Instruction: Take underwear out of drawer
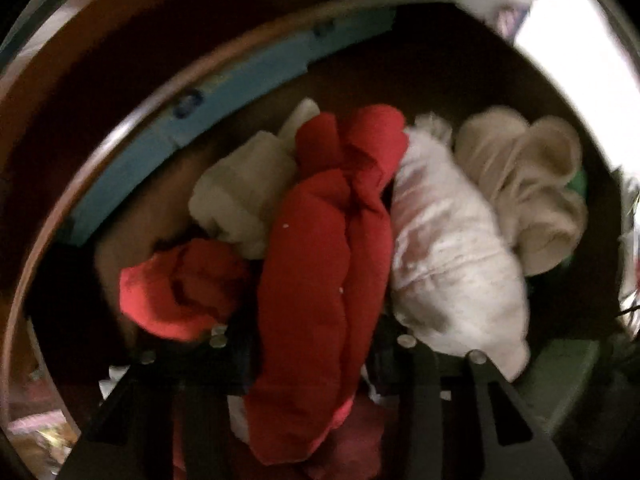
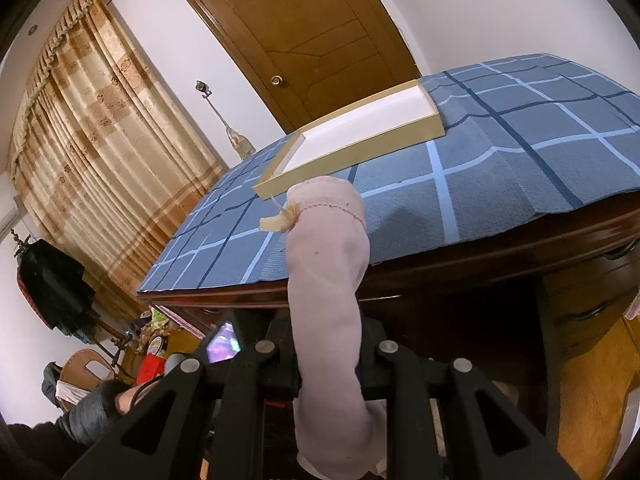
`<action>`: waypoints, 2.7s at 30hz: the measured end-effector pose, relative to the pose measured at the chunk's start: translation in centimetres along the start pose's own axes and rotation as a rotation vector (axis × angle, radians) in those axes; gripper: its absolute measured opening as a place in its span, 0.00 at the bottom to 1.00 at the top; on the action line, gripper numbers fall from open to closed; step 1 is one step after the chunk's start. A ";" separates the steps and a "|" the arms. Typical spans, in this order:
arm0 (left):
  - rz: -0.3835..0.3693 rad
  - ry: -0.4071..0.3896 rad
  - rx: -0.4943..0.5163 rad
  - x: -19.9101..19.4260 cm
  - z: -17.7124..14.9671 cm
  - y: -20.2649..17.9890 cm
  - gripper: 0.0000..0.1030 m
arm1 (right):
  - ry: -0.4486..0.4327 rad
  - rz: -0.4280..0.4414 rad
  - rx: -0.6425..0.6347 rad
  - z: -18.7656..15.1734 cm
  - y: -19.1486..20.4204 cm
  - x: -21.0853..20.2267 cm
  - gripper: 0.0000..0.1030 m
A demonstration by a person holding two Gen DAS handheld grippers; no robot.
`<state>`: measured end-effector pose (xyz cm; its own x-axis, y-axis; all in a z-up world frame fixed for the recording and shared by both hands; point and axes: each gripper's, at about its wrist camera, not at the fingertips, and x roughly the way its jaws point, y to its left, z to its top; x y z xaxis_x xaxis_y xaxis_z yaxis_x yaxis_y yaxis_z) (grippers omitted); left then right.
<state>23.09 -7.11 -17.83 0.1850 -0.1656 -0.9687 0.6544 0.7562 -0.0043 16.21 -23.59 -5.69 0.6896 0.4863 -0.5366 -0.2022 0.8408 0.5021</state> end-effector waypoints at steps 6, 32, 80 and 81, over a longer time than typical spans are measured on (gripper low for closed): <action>-0.114 -0.152 -0.089 -5.5 -2.7 0.2 0.39 | -0.010 0.000 0.014 0.1 -0.2 0.1 0.19; 0.014 -0.628 -0.447 -17.2 2.3 8.3 0.39 | -0.111 0.080 0.031 6.7 5.9 5.2 0.19; 0.317 -0.568 -0.651 -12.0 24.4 24.0 0.39 | -0.161 -0.152 0.014 27.4 4.2 26.3 0.20; 0.324 -0.563 -0.653 -11.8 24.5 24.3 0.39 | -0.157 -0.150 0.012 27.4 4.2 26.7 0.20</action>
<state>54.81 -2.31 -0.38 0.7283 -0.0371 -0.6842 -0.0044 0.9983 -0.0588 52.83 -13.64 0.70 0.8114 0.3123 -0.4940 -0.0815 0.8975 0.4334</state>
